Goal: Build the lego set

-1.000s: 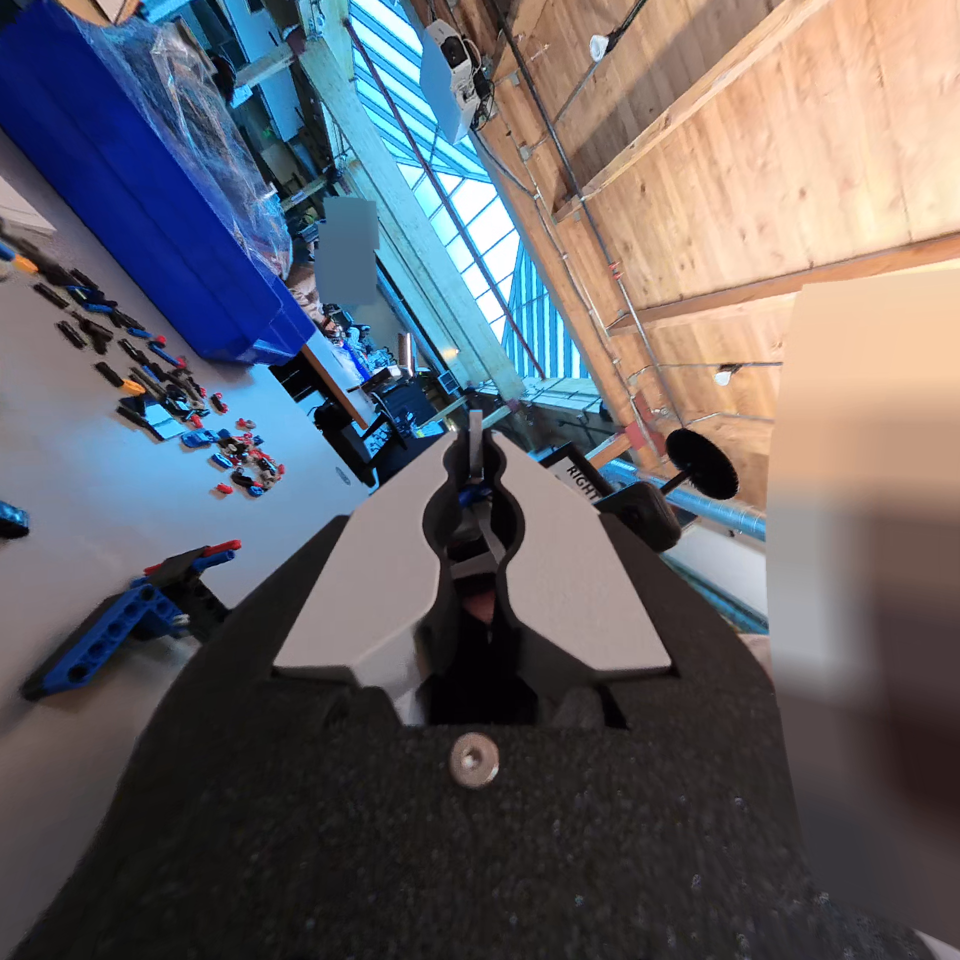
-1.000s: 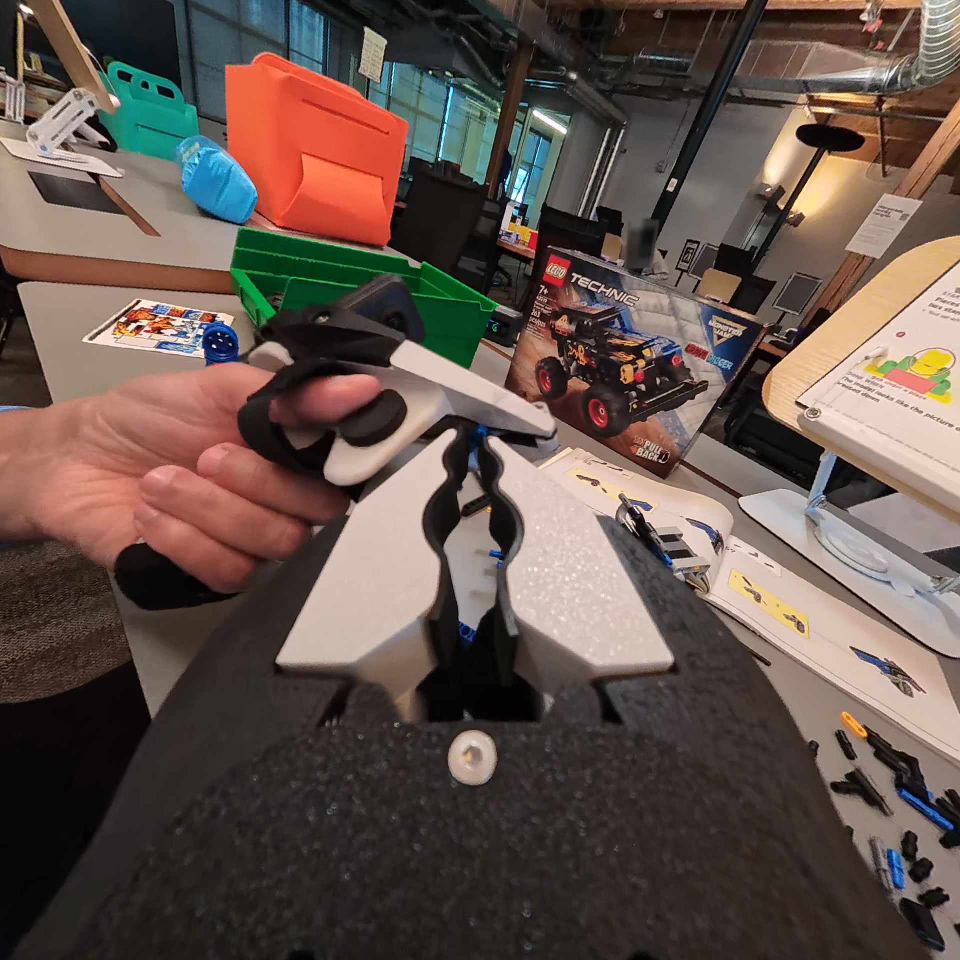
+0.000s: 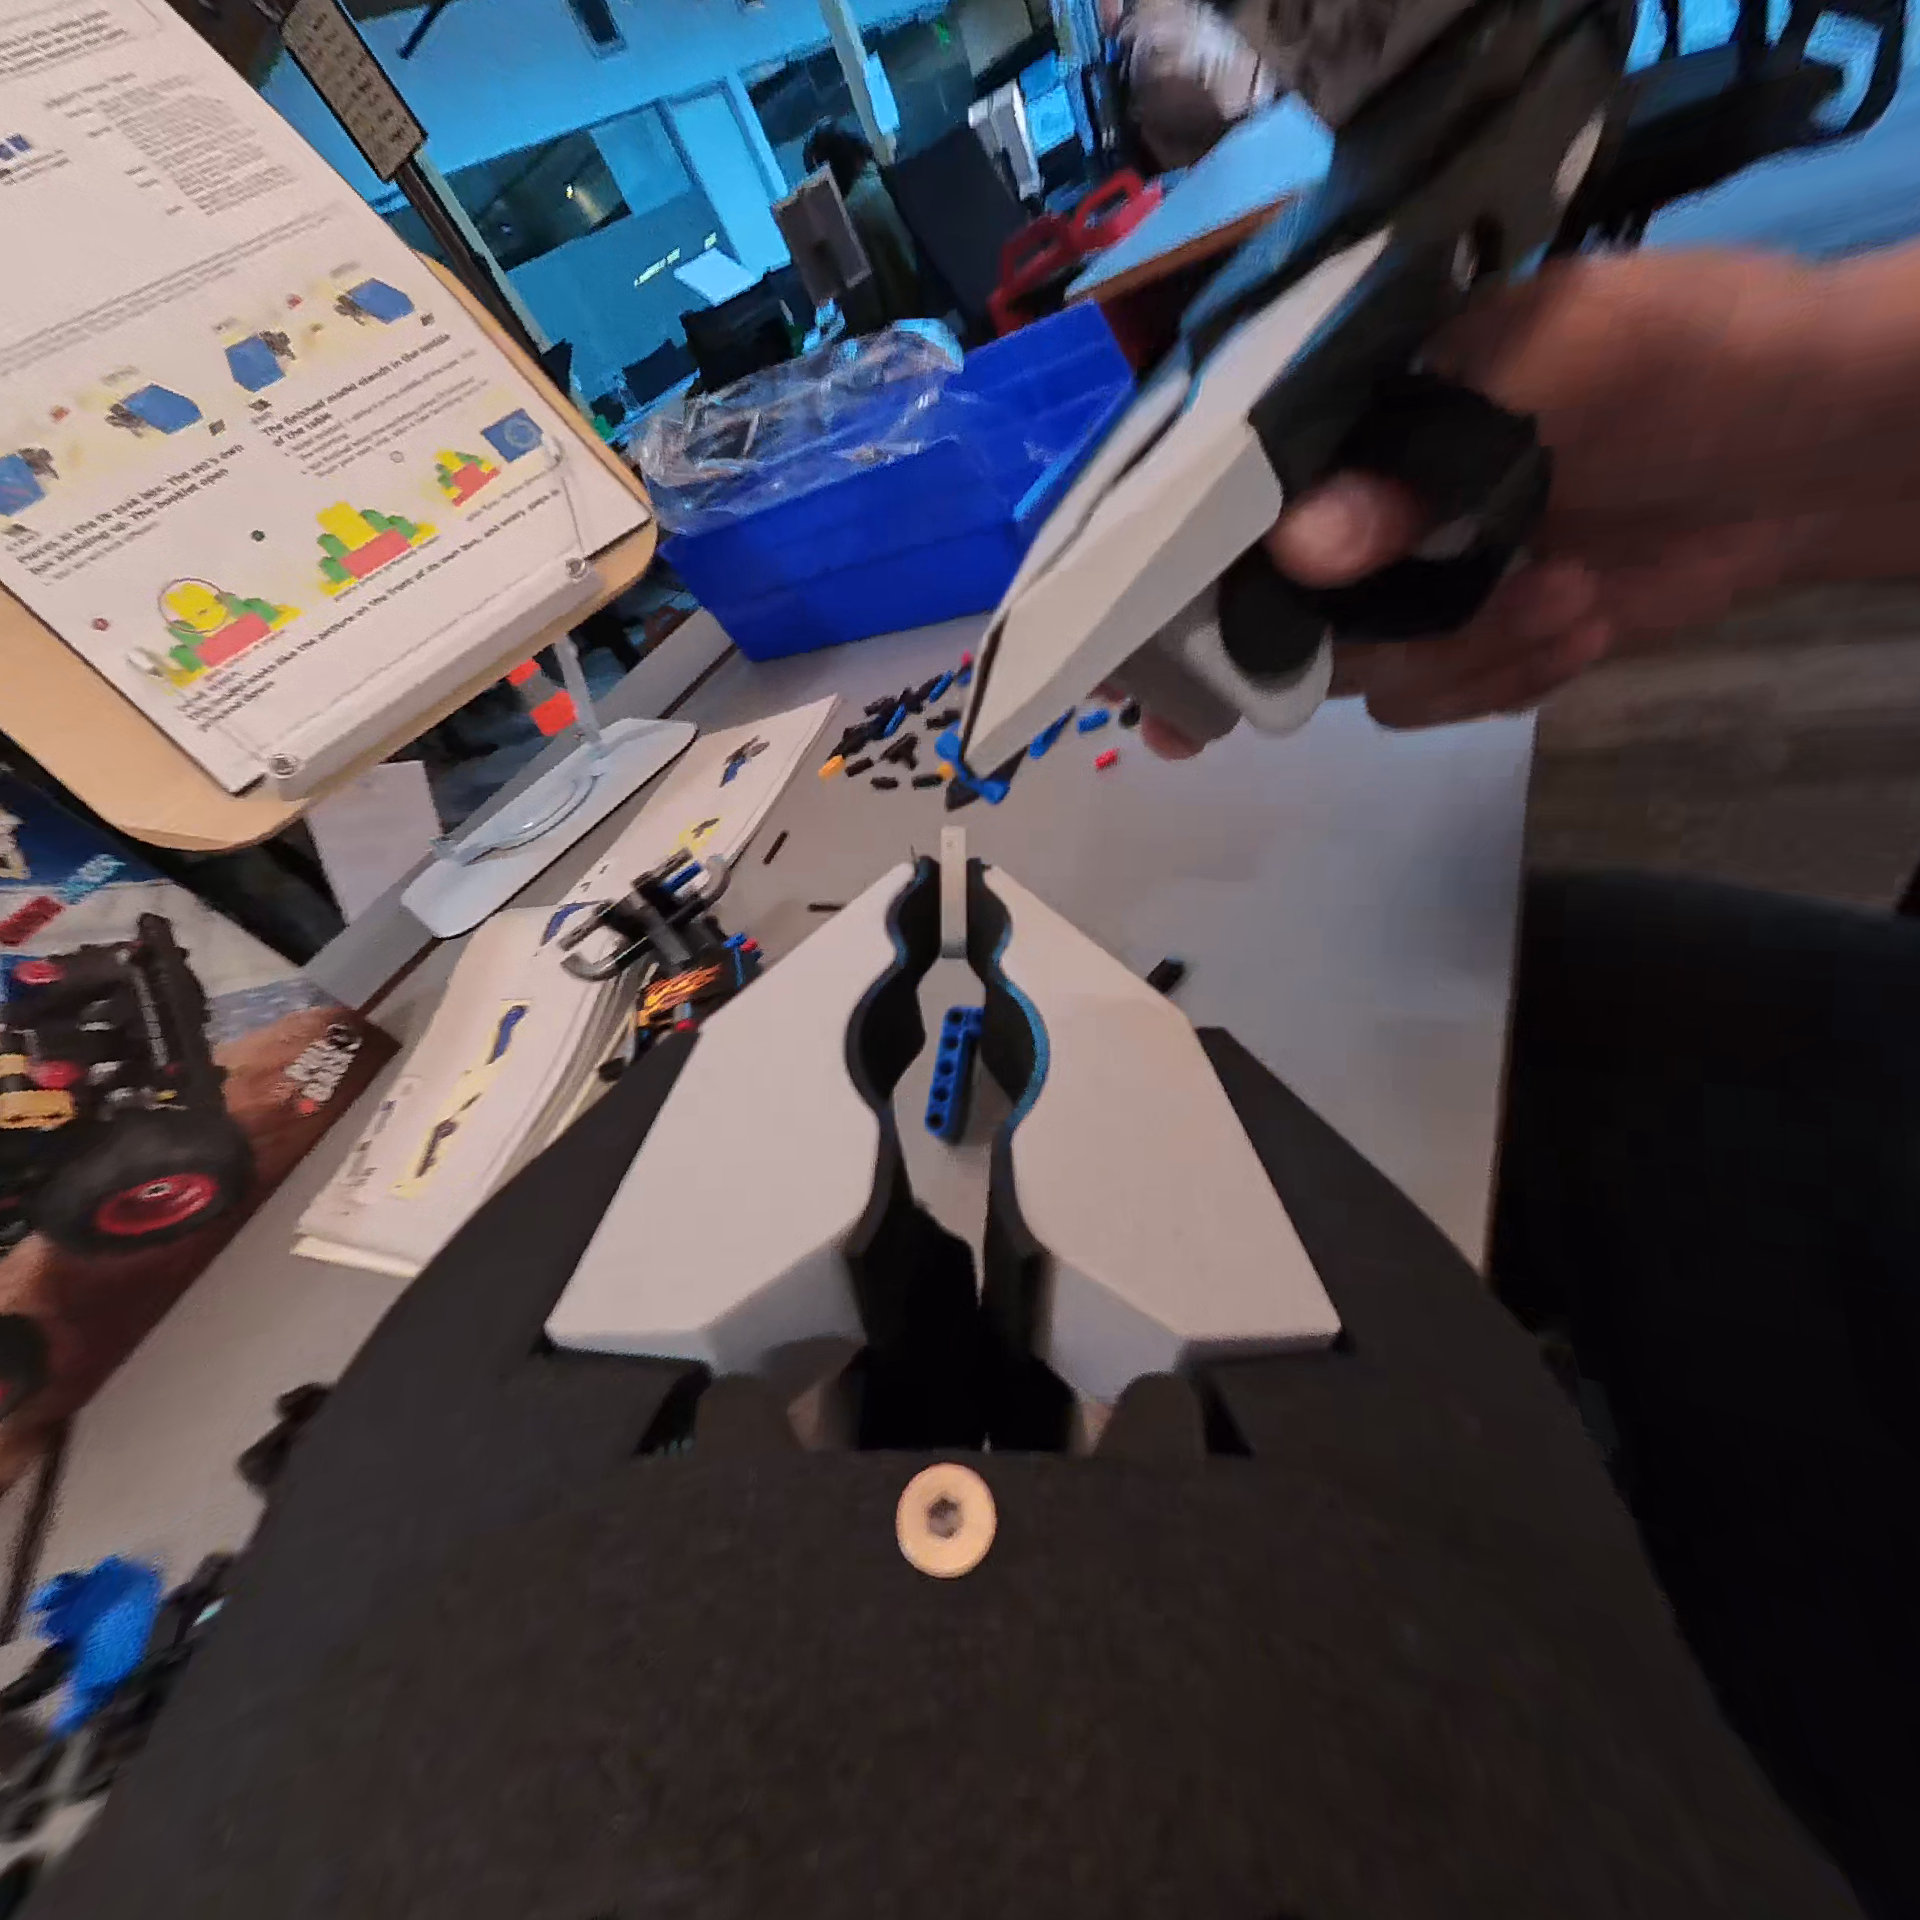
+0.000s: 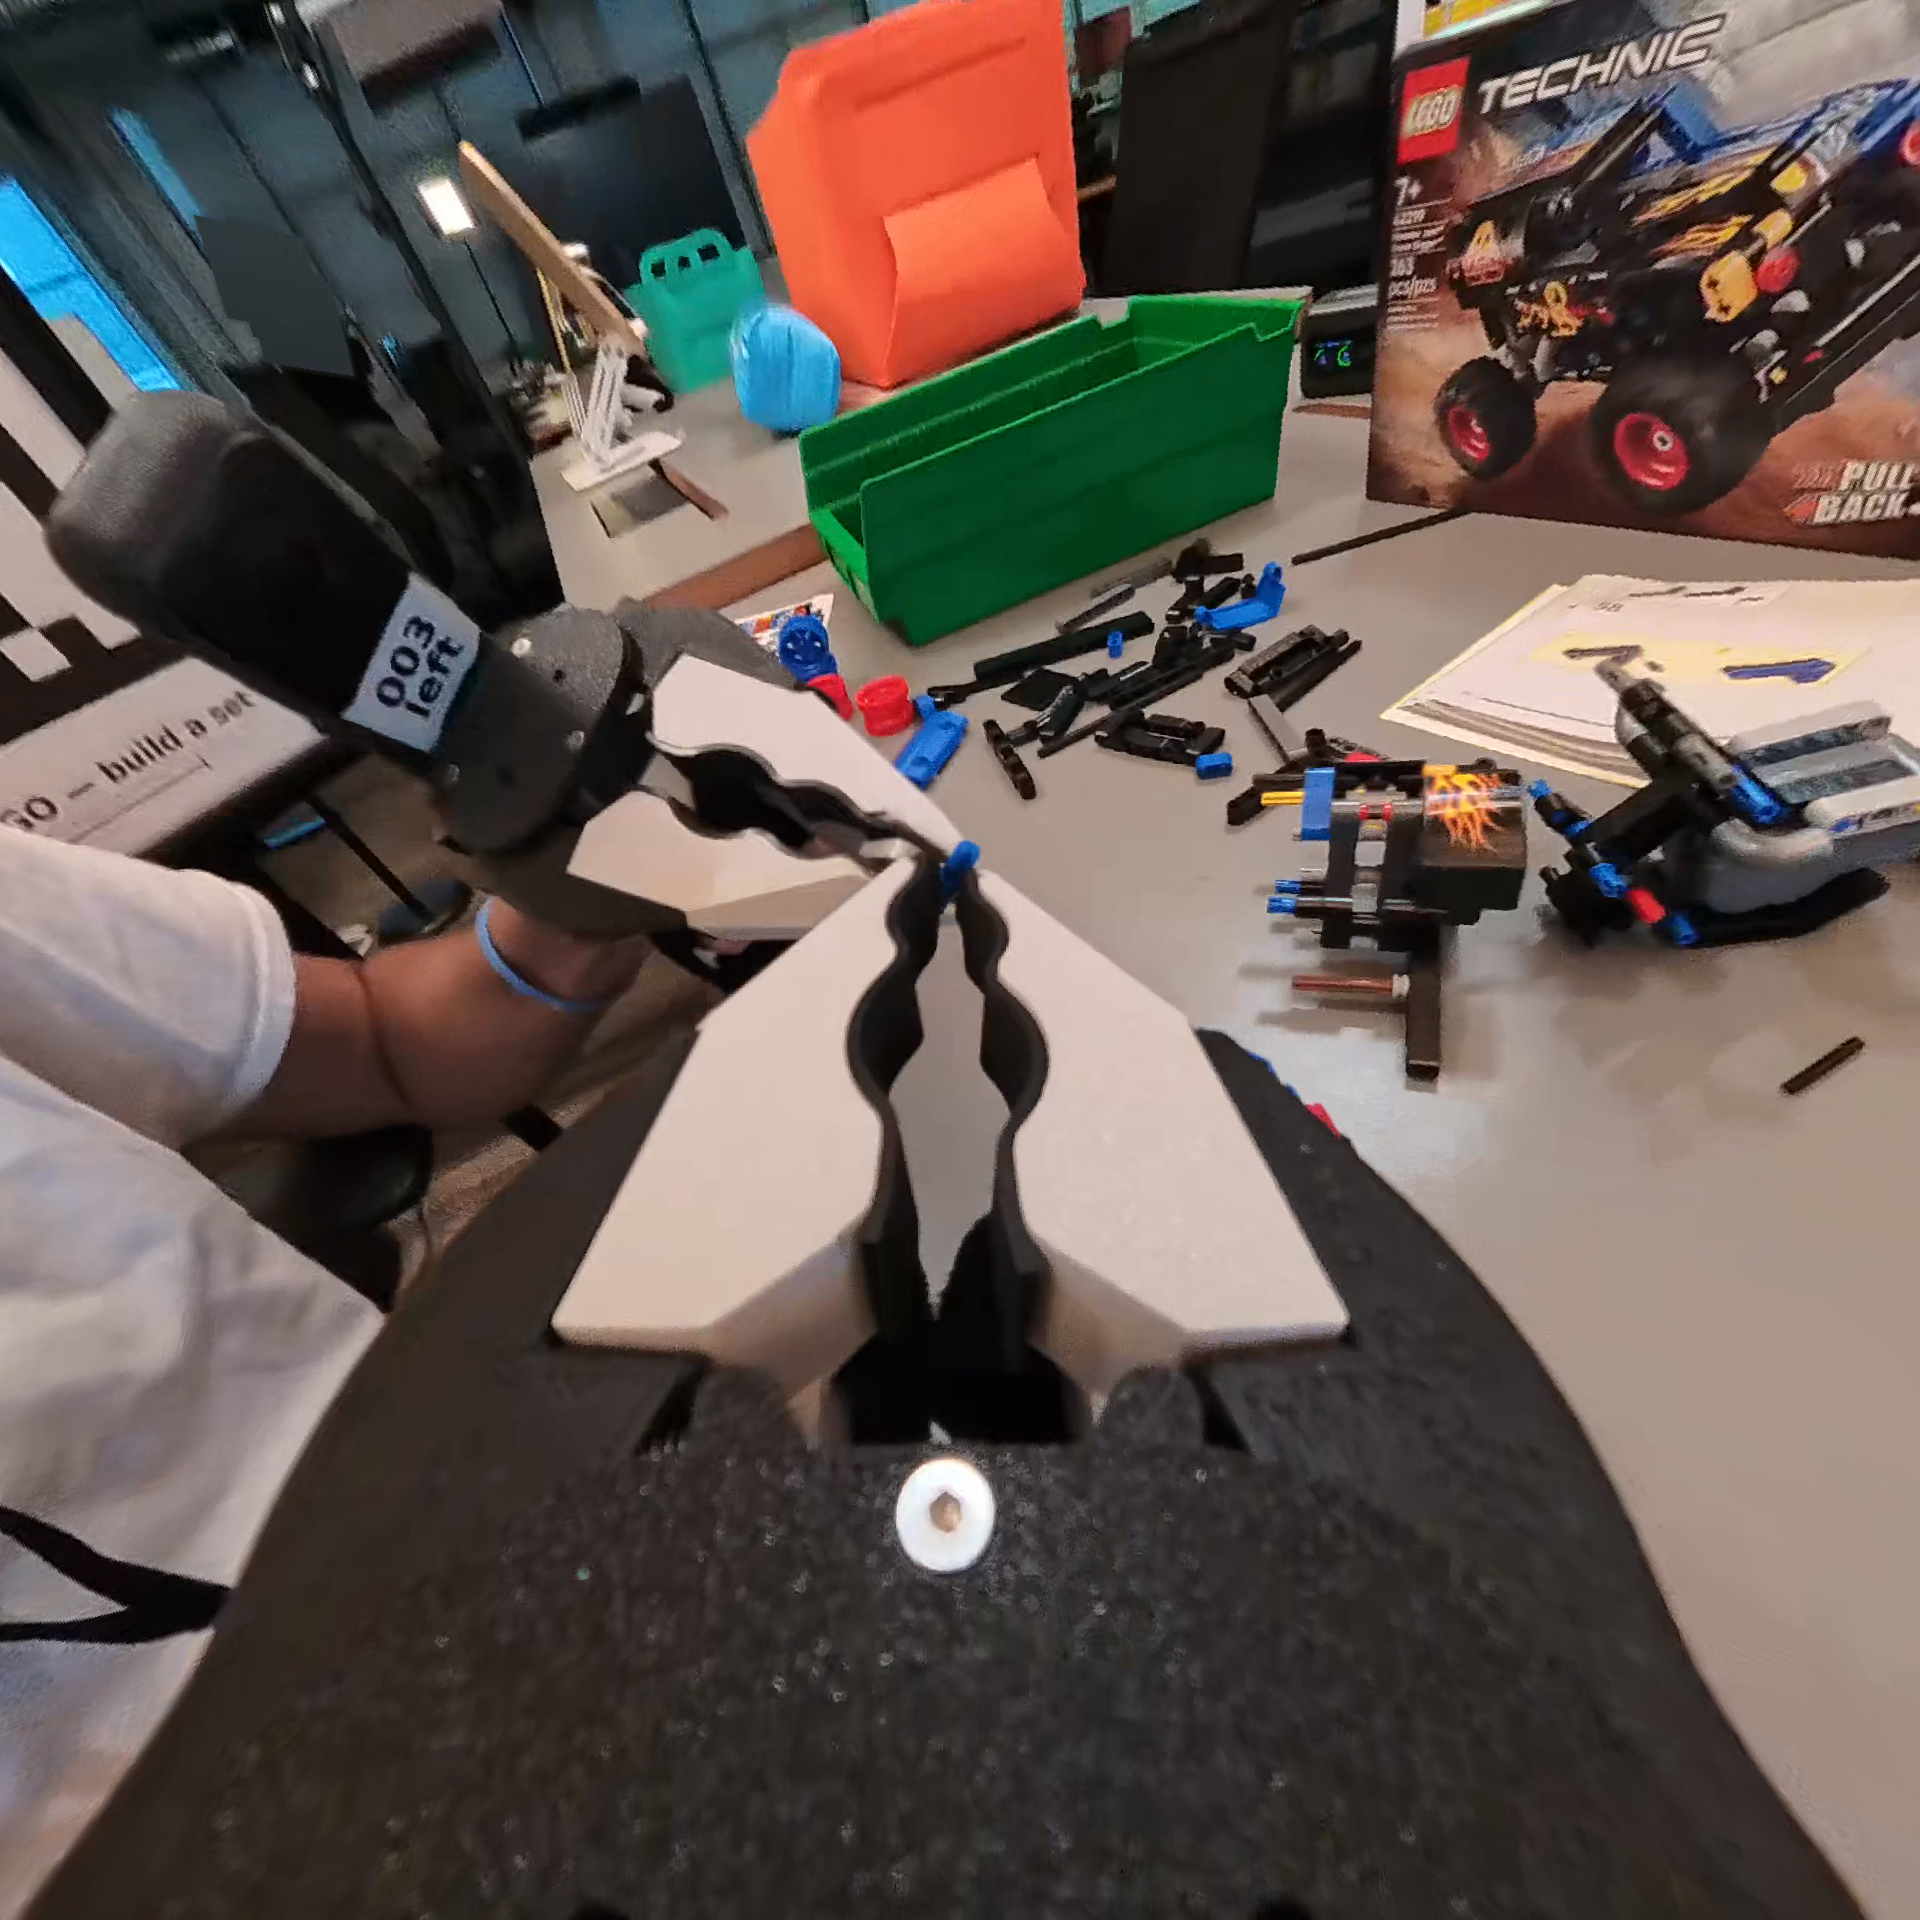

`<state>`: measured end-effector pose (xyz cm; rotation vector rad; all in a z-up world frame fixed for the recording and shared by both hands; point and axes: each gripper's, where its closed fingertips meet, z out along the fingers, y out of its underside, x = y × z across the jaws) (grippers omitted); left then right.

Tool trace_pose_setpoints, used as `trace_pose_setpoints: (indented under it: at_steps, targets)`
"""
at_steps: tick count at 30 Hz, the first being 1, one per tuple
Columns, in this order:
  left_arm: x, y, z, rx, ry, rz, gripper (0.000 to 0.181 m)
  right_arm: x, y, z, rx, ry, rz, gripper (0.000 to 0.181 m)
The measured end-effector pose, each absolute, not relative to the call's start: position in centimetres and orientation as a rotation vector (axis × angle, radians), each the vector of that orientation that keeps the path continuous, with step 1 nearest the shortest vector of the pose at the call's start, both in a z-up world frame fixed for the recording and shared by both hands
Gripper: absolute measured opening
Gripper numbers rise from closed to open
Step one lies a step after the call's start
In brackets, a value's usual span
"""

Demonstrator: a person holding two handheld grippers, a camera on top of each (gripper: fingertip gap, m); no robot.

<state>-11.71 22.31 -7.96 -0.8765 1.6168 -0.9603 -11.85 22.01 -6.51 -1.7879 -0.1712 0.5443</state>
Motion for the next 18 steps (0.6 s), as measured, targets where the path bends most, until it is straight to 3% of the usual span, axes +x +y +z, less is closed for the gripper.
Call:
trace_pose_setpoints:
  at_steps: [18]
  targets:
    - [-10.8,21.7,-8.0,-0.909,1.522,-0.980,0.002,-12.1,22.9,-6.6,-1.638,0.028,0.755,0.003]
